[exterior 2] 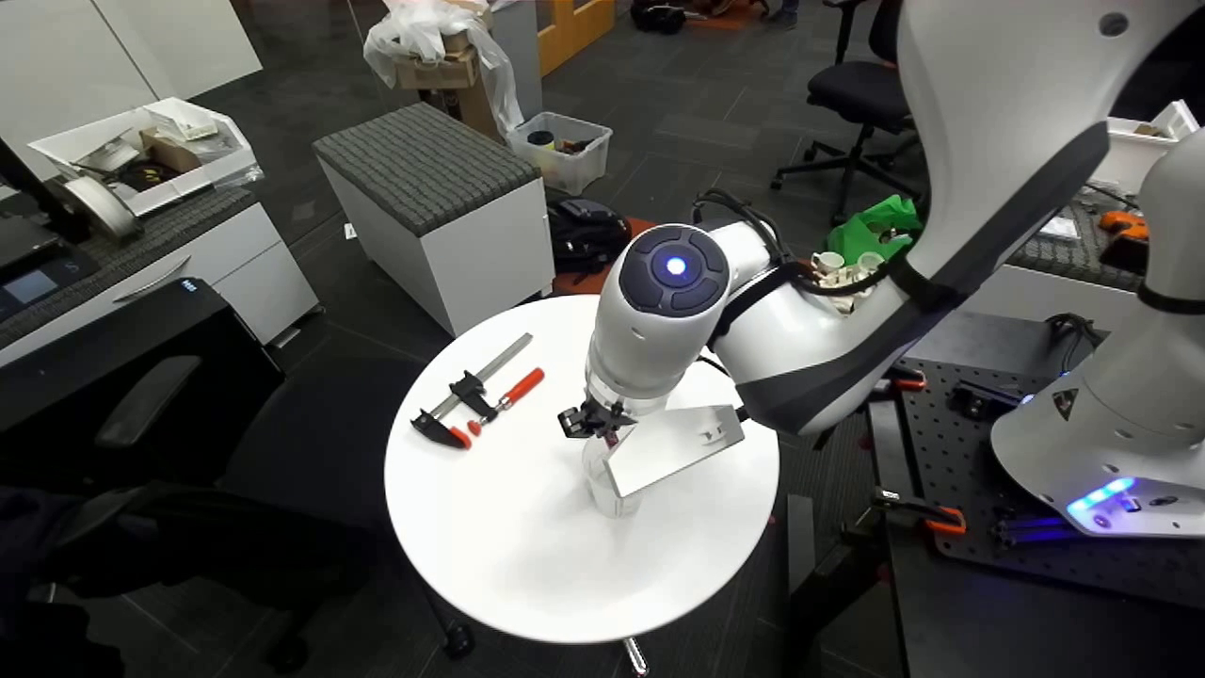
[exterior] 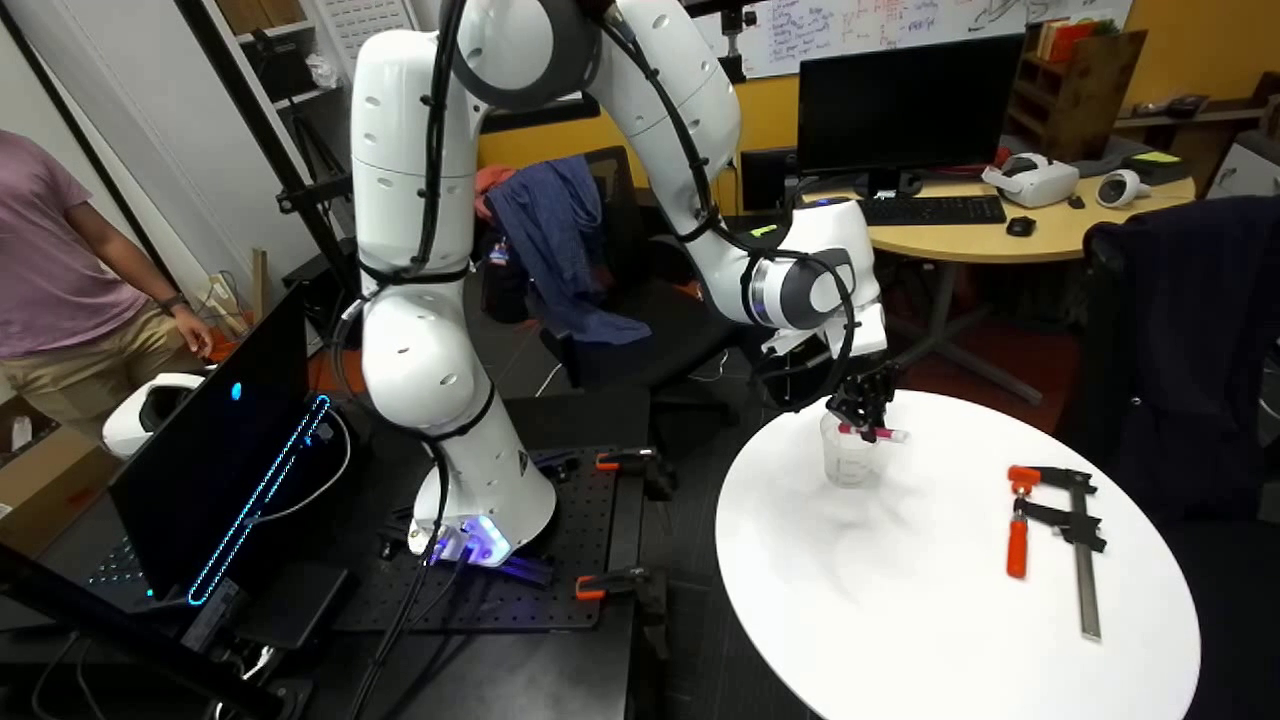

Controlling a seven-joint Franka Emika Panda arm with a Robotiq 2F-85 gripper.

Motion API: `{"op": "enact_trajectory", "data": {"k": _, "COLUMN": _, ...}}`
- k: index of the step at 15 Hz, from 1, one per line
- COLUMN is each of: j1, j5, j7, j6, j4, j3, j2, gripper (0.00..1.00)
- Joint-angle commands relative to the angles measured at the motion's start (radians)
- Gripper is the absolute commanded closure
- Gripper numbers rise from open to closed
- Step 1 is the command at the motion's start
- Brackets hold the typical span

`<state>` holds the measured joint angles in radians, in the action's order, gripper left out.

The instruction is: Pick up the marker and put it in the cup

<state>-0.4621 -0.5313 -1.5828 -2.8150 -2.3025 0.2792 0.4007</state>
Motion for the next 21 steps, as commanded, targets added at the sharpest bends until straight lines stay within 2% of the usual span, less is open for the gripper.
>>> {"op": "enact_trajectory", "data": {"k": 1, "j1": -0.055, "j5": -0.067, "j7": -0.078, "j6": 0.0, "j4": 0.002, "j3": 0.046, "j2": 0.002, "gripper": 0.95}}
{"op": "enact_trajectory", "data": {"k": 15, "j1": -0.157, "j5": -0.201, "j7": -0.235, "j6": -0.01, "j4": -0.025, "j3": 0.109, "j2": -0.004, "gripper": 0.95}}
{"op": "enact_trajectory", "data": {"k": 17, "j1": -0.167, "j5": -0.213, "j7": -0.256, "j6": -0.01, "j4": -0.029, "j3": 0.116, "j2": -0.005, "gripper": 0.54}}
{"op": "enact_trajectory", "data": {"k": 19, "j1": -0.176, "j5": -0.227, "j7": -0.278, "j6": -0.011, "j4": -0.031, "j3": 0.122, "j2": -0.006, "gripper": 0.5}}
{"op": "enact_trajectory", "data": {"k": 21, "j1": -0.181, "j5": -0.239, "j7": -0.295, "j6": -0.012, "j4": -0.033, "j3": 0.128, "j2": -0.007, "gripper": 0.37}}
